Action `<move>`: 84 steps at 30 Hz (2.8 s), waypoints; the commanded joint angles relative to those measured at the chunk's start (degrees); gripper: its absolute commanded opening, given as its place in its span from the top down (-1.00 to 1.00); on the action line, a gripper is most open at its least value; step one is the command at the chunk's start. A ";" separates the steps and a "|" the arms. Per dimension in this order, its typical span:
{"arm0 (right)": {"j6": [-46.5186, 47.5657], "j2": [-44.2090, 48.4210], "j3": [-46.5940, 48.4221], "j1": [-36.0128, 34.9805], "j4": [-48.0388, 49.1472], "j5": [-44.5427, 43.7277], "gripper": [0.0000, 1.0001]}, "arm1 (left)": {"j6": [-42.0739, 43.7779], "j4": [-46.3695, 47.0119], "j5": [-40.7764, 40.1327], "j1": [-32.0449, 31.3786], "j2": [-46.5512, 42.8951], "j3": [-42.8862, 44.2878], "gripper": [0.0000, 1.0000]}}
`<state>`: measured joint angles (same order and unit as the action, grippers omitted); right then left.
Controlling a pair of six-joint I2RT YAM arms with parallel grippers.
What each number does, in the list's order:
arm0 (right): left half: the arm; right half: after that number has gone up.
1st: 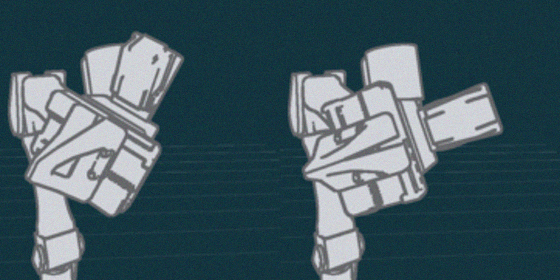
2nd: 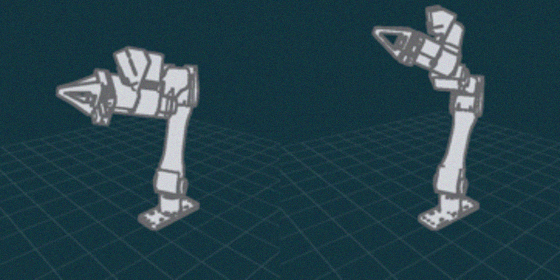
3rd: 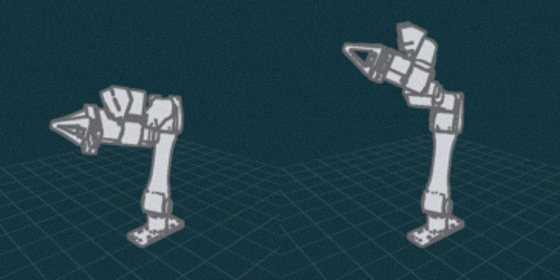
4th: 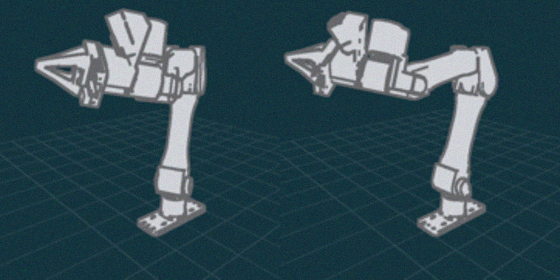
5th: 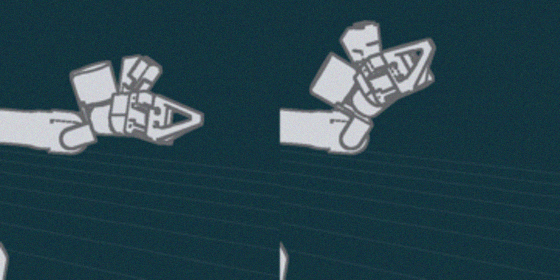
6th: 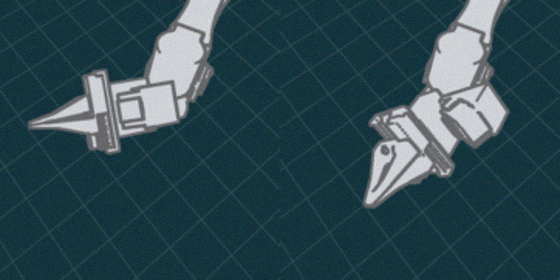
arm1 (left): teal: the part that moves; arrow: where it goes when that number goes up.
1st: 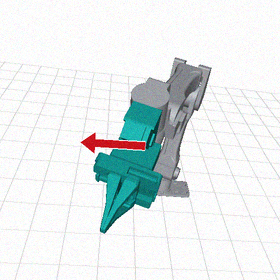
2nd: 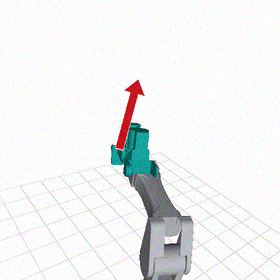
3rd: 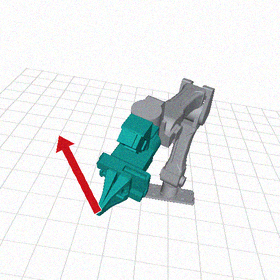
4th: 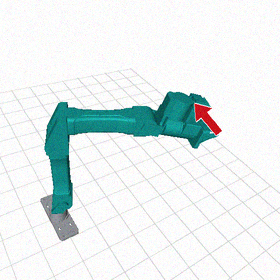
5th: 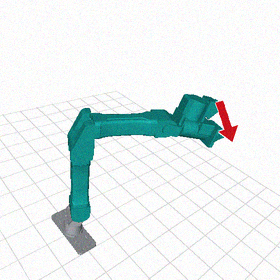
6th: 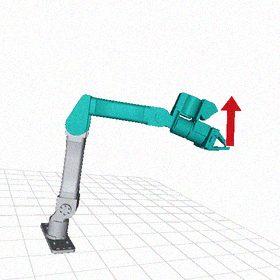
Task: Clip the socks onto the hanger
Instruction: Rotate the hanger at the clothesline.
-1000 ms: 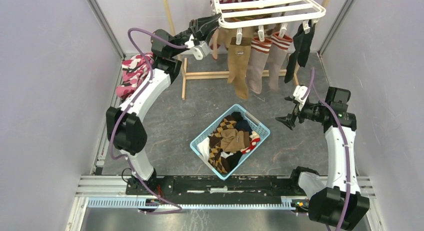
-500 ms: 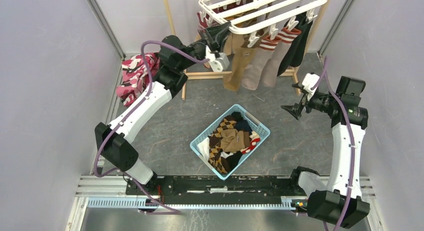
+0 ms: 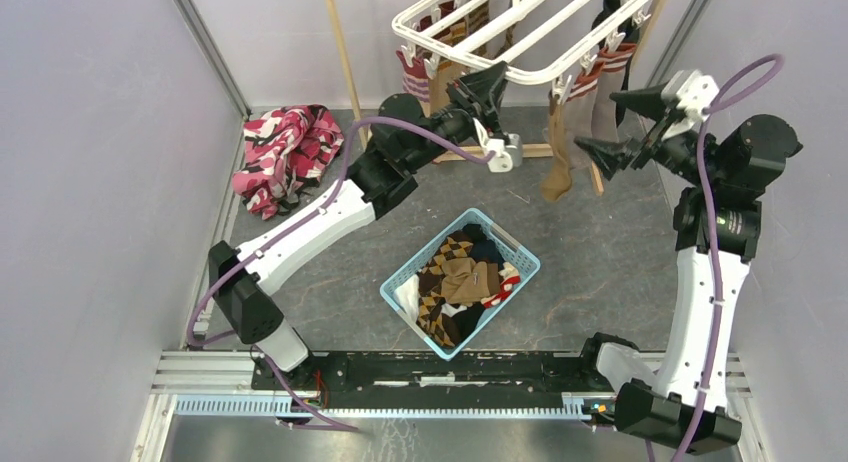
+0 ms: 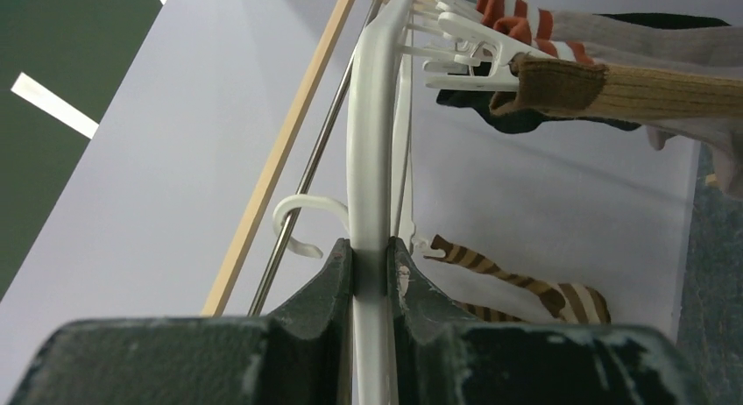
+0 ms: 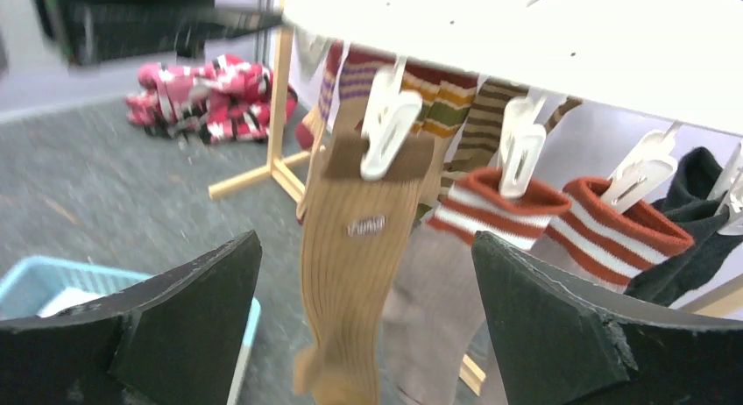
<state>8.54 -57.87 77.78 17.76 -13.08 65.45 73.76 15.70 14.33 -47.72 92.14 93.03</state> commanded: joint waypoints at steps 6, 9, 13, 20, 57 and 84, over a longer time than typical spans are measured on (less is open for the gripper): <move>-33.07 -4.83 3.70 0.23 27.91 -4.61 -0.91 | 8.85 1.00 -7.26 -7.16 5.67 6.77 0.96; -28.03 -5.13 6.82 0.44 21.33 -7.55 -0.89 | 12.74 -0.18 -11.12 -8.71 7.43 8.65 0.96; -30.00 -5.66 7.57 2.03 21.26 -9.71 -0.88 | 16.04 -3.72 -15.42 -10.37 8.82 11.81 0.96; -33.40 -4.18 6.42 4.63 18.60 -17.16 -0.89 | 16.53 -7.36 -17.19 -12.99 13.81 17.75 0.94; 12.09 3.42 -13.13 13.93 -9.89 7.62 -0.96 | -32.65 -0.05 -2.57 -15.03 -7.93 -8.14 -0.38; 43.68 3.91 -38.18 -24.35 -16.92 -14.98 -0.96 | -86.98 -7.12 -6.95 -3.29 -23.78 -52.70 -0.57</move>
<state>60.84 -54.52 38.06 -4.29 -40.71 58.26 -20.91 18.59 17.56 -43.66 66.98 33.17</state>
